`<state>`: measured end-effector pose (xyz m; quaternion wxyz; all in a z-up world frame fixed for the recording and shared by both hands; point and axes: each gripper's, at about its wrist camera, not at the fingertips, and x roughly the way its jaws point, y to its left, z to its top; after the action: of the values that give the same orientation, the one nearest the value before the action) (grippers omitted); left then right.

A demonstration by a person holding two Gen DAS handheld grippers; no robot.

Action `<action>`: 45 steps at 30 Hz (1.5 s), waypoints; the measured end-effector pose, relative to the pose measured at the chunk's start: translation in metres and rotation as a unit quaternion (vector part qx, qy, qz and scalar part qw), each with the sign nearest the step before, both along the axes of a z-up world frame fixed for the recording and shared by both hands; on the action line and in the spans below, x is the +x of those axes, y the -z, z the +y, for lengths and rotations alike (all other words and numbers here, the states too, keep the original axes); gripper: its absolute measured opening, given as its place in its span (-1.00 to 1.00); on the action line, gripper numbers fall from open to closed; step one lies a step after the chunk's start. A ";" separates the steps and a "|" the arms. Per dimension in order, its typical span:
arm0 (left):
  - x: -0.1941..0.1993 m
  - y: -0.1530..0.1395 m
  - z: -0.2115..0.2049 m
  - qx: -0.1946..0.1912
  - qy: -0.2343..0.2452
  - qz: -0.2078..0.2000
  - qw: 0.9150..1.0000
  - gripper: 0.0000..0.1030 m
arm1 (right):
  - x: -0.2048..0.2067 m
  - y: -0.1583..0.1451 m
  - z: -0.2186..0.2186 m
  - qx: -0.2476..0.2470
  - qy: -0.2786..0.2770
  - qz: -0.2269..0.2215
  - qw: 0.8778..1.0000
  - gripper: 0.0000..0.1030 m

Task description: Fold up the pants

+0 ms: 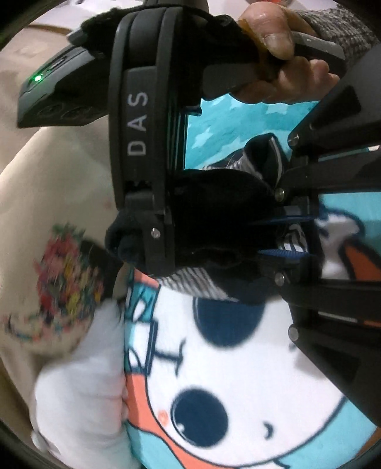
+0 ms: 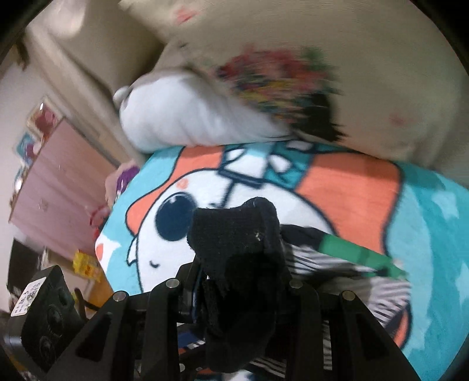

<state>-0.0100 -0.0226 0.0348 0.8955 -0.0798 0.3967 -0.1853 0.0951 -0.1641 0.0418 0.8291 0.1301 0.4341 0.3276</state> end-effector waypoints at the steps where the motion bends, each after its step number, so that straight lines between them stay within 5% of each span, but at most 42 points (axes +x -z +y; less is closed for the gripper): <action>1: 0.001 0.001 -0.007 0.005 0.006 0.002 1.000 -0.75 | 0.002 0.005 -0.010 0.007 0.007 0.005 1.000 -0.27; 4: -0.005 0.002 -0.017 0.005 0.024 0.007 1.000 -0.61 | 0.000 0.023 -0.043 0.025 0.038 0.014 0.999 -0.19; 7: -0.010 -0.003 -0.008 -0.027 0.037 0.015 0.999 -0.24 | -0.004 0.033 -0.069 0.023 0.075 0.014 0.997 0.23; 9: -0.010 -0.007 0.001 -0.037 0.025 0.007 0.999 0.01 | -0.011 0.029 -0.089 0.018 0.120 -0.006 0.993 0.25; 13: 0.002 -0.003 0.010 -0.026 -0.019 0.010 0.999 0.01 | -0.027 0.005 -0.117 0.102 0.151 -0.044 0.982 0.27; 20: 0.012 0.028 -0.006 -0.002 -0.023 0.043 0.999 0.01 | -0.024 0.008 -0.076 0.270 0.004 0.013 0.963 0.29; 23: 0.009 0.028 -0.009 0.012 -0.025 0.034 0.999 0.08 | -0.018 0.031 -0.063 0.261 0.017 0.047 0.964 0.29; 28: 0.012 0.031 -0.002 0.003 -0.025 0.041 0.999 0.25 | -0.025 0.064 -0.092 0.220 0.097 0.040 0.970 0.28; 31: 0.015 0.030 -0.001 -0.010 -0.017 0.052 0.998 0.26 | -0.028 0.079 -0.111 0.247 0.114 0.051 0.961 0.25; 39: -0.011 -0.005 -0.011 0.002 0.010 -0.016 1.000 0.28 | -0.029 0.076 -0.120 0.241 0.132 0.045 0.960 0.25; 45: 0.003 0.017 -0.028 0.015 0.013 0.009 1.000 0.29 | -0.047 0.071 -0.141 0.292 0.146 0.039 0.945 0.35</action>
<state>-0.0069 -0.0502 0.0175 0.8903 -0.0634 0.4089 -0.1903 0.0477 -0.3055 -0.0294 0.7761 0.4406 0.3276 0.3102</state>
